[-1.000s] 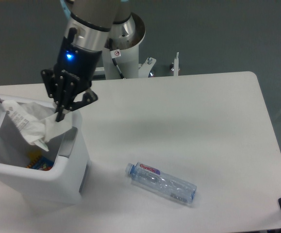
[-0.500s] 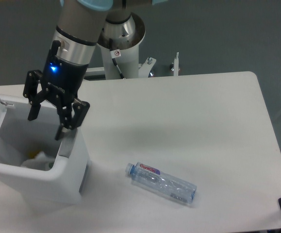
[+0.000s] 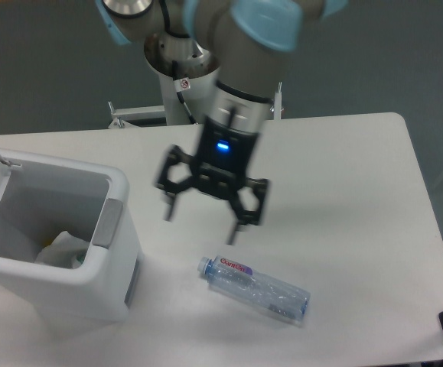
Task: Place the trash in the trash can
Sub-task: 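Move the open gripper over the clear water bottle and lower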
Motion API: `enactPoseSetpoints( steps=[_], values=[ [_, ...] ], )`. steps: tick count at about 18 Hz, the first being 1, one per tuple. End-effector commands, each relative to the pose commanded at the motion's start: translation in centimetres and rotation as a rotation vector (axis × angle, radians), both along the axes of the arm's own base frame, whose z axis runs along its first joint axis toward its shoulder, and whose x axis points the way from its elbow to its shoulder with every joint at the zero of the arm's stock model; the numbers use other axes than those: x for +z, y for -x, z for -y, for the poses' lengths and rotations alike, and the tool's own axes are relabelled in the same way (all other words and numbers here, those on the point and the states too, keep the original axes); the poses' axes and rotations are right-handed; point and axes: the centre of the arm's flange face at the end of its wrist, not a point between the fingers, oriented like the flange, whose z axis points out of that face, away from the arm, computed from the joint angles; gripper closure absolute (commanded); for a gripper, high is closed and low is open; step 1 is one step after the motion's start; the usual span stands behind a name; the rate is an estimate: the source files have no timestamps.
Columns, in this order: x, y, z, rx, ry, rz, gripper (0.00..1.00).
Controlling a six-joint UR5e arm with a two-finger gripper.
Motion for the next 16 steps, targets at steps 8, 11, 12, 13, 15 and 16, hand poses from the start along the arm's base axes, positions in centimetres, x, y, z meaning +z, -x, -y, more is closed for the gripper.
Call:
enactPoseSetpoints(
  steps=[8, 11, 12, 13, 15, 16],
  values=[
    [-9.1, 4.7, 1.4, 0.276, 0.186, 0.173, 0.00],
    [-12.6, 5.6, 0.8, 0.442, 0.298, 0.215, 0.00],
    [-13.1, 5.3, 0.0, 0.467, 0.312, 0.226, 0.00],
    [-13.8, 5.4, -0.6, 0.479, 0.322, 0.235, 0.00],
    [-15.4, 6.4, -1.4, 0.548, 0.351, 0.250, 0.00],
    [-15.8, 6.8, -2.2, 0.584, 0.364, 0.248, 0.00]
  ],
)
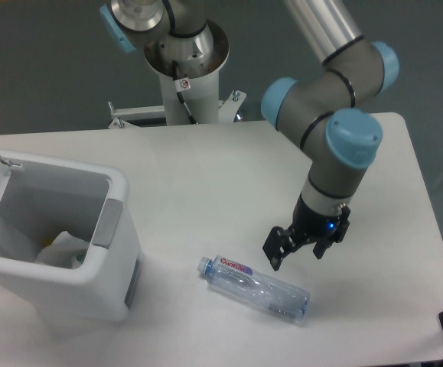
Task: Place the trash in the trash can
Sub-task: 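Move the open gripper over the clear water bottle and lower, then rotate the bottle upright by its base with the gripper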
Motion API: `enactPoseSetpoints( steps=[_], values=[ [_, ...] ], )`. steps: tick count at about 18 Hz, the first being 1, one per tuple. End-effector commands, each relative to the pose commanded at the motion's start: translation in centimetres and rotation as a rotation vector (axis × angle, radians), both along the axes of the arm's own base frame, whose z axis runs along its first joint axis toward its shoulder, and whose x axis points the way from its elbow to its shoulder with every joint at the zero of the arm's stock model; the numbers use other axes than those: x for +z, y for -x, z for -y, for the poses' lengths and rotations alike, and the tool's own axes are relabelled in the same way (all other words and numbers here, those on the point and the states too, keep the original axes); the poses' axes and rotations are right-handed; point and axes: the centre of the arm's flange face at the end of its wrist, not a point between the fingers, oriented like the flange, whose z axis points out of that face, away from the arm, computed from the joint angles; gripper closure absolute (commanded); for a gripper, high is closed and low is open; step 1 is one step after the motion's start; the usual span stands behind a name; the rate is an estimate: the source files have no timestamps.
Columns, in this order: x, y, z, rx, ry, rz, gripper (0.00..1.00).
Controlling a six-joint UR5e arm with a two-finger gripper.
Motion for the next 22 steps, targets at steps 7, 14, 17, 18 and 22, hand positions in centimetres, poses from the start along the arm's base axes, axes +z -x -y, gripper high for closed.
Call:
enactPoseSetpoints(
  steps=[7, 14, 17, 18, 22],
  values=[
    [-4.2, 0.1, -3.2, 0.078, 0.070, 0.020, 0.00],
    [-7.3, -0.5, -5.3, 0.091, 0.170, -0.022, 0.00],
    [-7.5, -0.3, -5.3, 0.102, 0.177, -0.026, 0.09],
    [-7.7, -0.4, -5.4, 0.101, 0.178, -0.023, 0.19],
    [-7.6, -0.5, -5.5, 0.159, 0.166, -0.007, 0.62]
  ],
)
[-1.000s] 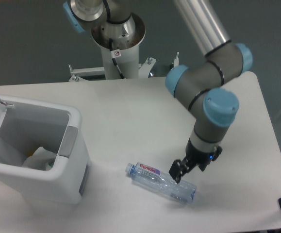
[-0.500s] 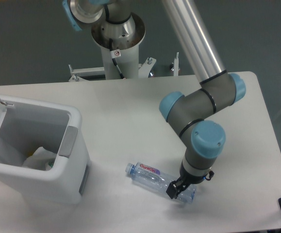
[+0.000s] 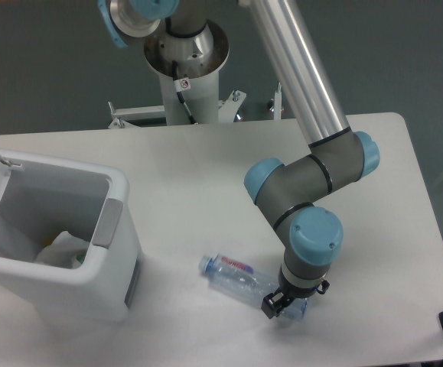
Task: Place the trash in the trash can
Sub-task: 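Rotate the bottle upright by its base with the gripper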
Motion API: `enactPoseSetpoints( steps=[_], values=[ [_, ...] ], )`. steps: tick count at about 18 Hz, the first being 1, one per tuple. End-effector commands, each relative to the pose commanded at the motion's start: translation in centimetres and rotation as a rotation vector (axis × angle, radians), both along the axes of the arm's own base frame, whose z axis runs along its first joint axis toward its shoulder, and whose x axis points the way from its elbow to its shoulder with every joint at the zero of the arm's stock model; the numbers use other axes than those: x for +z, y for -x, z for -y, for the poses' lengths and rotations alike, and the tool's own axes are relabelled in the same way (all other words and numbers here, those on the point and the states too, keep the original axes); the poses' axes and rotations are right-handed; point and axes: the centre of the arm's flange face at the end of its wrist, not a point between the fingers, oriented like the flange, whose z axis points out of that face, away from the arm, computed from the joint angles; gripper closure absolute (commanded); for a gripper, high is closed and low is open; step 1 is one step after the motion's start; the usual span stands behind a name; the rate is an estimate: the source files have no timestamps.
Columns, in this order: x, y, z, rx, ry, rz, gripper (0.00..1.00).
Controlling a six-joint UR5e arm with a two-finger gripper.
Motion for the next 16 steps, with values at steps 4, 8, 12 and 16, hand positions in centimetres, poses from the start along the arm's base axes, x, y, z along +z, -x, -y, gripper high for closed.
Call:
enactPoseSetpoints(
  steps=[4, 8, 12, 16],
  values=[
    [0.1, 0.1, 0.0, 0.002, 0.003, -0.004, 0.67],
    [1.2, 0.0, 0.1, -0.009, -0.010, -0.012, 0.67],
    [4.8, 0.4, 0.8, -0.028, -0.057, -0.040, 0.67],
    [12.4, 1.1, 1.2, -0.032, -0.218, -0.067, 0.67]
  ],
)
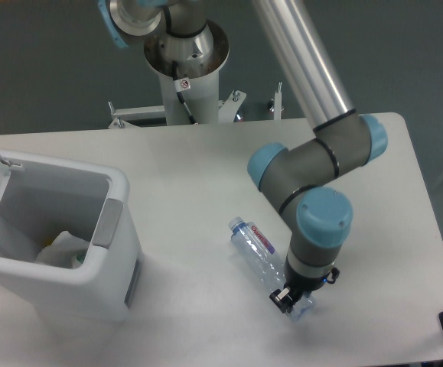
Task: Place the trash in the trash can
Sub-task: 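Rotate the bottle upright by its base with the gripper, then grasp the clear water bottle and lift it off the table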
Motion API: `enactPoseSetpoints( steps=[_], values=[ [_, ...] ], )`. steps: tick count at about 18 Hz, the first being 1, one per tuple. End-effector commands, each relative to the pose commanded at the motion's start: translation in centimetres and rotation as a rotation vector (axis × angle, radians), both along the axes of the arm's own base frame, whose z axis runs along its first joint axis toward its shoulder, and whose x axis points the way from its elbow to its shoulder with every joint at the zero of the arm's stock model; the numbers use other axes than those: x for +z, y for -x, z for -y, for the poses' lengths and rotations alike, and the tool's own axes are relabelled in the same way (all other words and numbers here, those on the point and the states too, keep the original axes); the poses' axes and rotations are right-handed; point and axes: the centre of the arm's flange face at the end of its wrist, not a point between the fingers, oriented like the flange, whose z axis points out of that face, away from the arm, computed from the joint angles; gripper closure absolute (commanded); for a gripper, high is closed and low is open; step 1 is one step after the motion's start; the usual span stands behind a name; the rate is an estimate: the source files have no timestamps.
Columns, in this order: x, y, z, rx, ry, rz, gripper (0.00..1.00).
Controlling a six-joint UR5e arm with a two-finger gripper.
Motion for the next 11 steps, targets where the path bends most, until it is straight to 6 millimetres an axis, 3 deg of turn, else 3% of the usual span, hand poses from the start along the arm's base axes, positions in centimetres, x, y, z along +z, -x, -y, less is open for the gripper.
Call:
enactPoseSetpoints(
  steps=[5, 11],
  values=[
    [9.6, -0.8, -0.3, -0.035, -0.206, -0.040, 0.66],
    [18.4, -2.3, -0.8, -0.104, -0.396, -0.078, 0.66]
  ],
)
